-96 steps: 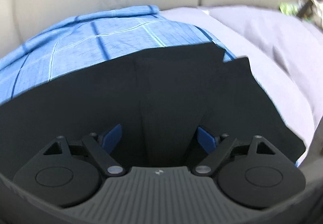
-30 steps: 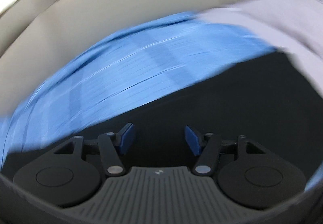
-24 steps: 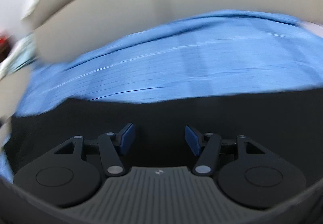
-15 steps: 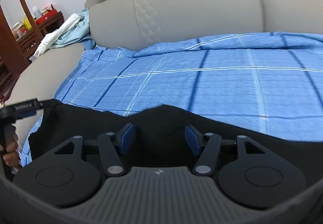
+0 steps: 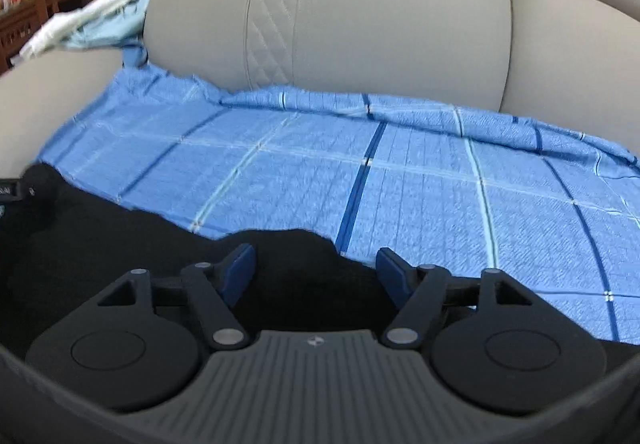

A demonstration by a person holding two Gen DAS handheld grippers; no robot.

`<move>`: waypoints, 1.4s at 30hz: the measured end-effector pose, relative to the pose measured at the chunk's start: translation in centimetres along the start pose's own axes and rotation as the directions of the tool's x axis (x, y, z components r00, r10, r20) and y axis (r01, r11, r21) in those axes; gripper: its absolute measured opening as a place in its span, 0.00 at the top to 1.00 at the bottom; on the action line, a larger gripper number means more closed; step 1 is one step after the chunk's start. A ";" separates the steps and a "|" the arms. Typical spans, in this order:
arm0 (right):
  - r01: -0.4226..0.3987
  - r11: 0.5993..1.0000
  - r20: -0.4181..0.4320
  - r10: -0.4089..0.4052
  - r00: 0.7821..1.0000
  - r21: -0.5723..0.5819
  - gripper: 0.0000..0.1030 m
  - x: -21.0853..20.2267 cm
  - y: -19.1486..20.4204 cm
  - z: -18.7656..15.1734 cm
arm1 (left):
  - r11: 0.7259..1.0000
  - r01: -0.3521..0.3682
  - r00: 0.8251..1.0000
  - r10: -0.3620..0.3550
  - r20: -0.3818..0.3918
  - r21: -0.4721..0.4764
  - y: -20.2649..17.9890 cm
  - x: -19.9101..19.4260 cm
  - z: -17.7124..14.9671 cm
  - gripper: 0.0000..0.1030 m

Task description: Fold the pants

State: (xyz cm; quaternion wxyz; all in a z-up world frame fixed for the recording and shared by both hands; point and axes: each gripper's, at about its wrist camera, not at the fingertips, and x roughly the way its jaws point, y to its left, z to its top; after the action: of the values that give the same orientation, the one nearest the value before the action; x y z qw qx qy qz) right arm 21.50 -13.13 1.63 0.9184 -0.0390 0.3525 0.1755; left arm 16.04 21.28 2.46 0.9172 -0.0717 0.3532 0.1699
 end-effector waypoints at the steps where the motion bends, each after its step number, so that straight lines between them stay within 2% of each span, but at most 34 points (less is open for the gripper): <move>1: -0.001 1.000 -0.003 0.001 1.000 -0.004 0.22 0.3 0.1 -0.2 | 1.000 0.001 1.000 -0.001 0.004 0.012 -0.1 0.1 0.1 0.00; 2: 0.006 1.000 0.015 -0.006 1.000 -0.023 0.22 0.4 0.4 -0.5 | 1.000 0.005 1.000 -0.005 0.004 0.008 -0.2 0.2 0.2 0.00; 4: 0.007 0.998 0.039 -0.004 0.999 -0.062 0.39 0.5 1.1 -0.9 | 0.999 0.027 1.000 -0.027 -0.003 -0.020 0.0 0.7 0.5 0.00; 7: -0.009 0.997 0.062 0.014 0.998 -0.081 0.57 0.1 1.8 -1.2 | 0.994 0.077 0.995 -0.082 -0.051 -0.078 0.6 1.8 0.9 0.00; 9: -0.010 0.995 0.070 0.016 0.997 -0.097 0.62 0.0 2.0 -1.3 | 0.987 0.103 0.991 -0.112 -0.069 -0.126 1.3 2.1 1.1 0.03; 11: -0.020 0.995 0.074 0.027 0.997 -0.096 0.65 -0.1 1.8 -1.4 | 0.983 0.133 0.987 -0.143 -0.070 -0.127 1.5 1.2 1.2 0.23; 13: -0.028 0.996 0.077 0.035 0.996 -0.088 0.65 -0.3 1.6 -1.4 | 0.984 0.141 0.987 -0.149 -0.065 -0.113 1.6 0.1 1.0 0.30; 17: -0.023 0.995 0.082 0.031 0.996 -0.099 0.65 -0.2 1.8 -1.5 | 0.995 0.094 0.995 -0.095 -0.024 -0.037 1.9 -2.3 0.5 0.35; 19: -0.025 0.995 0.084 0.033 0.996 -0.096 0.65 -0.2 1.8 -1.5 | 0.998 0.056 0.998 -0.057 -0.032 -0.029 2.3 -2.7 0.2 0.33; 22: -0.027 0.995 0.087 0.035 0.996 -0.093 0.65 -0.2 1.7 -1.6 | 0.997 0.050 0.998 -0.051 -0.027 -0.060 3.0 -3.0 0.3 0.24; 24: -0.020 0.995 0.089 0.029 0.996 -0.100 0.65 -0.2 1.8 -1.6 | 0.996 0.056 0.998 -0.057 -0.010 -0.075 3.2 -3.2 1.0 0.15; 26: -0.013 0.995 0.091 0.022 0.996 -0.103 0.65 -0.2 2.0 -1.7 | 0.992 0.102 0.994 -0.100 0.031 -0.070 3.2 -3.1 1.5 0.01; 28: -0.011 0.995 0.092 0.021 0.996 -0.101 0.65 -0.2 2.0 -1.7 | 0.988 0.149 0.989 -0.147 0.029 -0.047 2.8 -2.0 2.0 0.01; 30: -0.010 0.995 0.096 0.020 0.995 -0.100 0.65 -0.2 2.1 -1.7 | 0.986 0.159 0.986 -0.161 -0.050 -0.046 2.2 0.3 2.4 0.02; 32: -0.008 0.995 0.100 0.018 0.995 -0.099 0.65 -0.3 2.1 -1.8 | 0.982 0.175 0.974 -0.183 -0.134 -0.067 1.9 2.6 2.1 0.16; 33: -0.006 0.995 0.104 0.016 0.994 -0.097 0.68 -0.3 2.1 -1.9 | 0.982 0.175 0.978 -0.181 -0.099 -0.068 1.7 2.6 1.8 0.23; 34: 0.001 0.995 0.110 0.009 0.994 -0.096 0.75 -0.4 2.1 -1.9 | 0.981 0.189 0.980 -0.191 -0.060 -0.045 1.4 2.2 1.5 0.46; 35: 0.009 0.996 0.118 0.002 0.993 -0.092 0.80 -0.4 2.1 -2.0 | 0.981 0.192 0.980 -0.193 -0.045 -0.036 1.0 1.8 1.3 0.50; 36: 0.009 0.997 0.124 0.001 0.992 -0.081 0.86 -0.5 2.0 -2.0 | 0.986 0.165 0.986 -0.166 -0.029 -0.031 0.5 1.4 1.1 0.52; 39: 0.010 0.997 0.144 0.001 0.990 -0.079 0.90 -0.4 2.0 -1.9 | 0.993 0.118 0.992 -0.118 0.039 -0.012 -0.1 0.2 0.7 0.60; 42: 0.011 0.998 0.165 0.001 0.986 -0.069 0.91 -0.1 2.2 -1.3 | 0.992 0.111 0.992 -0.107 0.064 -0.061 0.6 0.1 1.1 0.63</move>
State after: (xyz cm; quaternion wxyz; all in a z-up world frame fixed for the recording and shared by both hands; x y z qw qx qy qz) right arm 19.89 -11.36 0.82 0.9428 -0.0573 0.2691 0.1881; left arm 16.57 22.18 3.16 0.9327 -0.1150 0.3150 0.1330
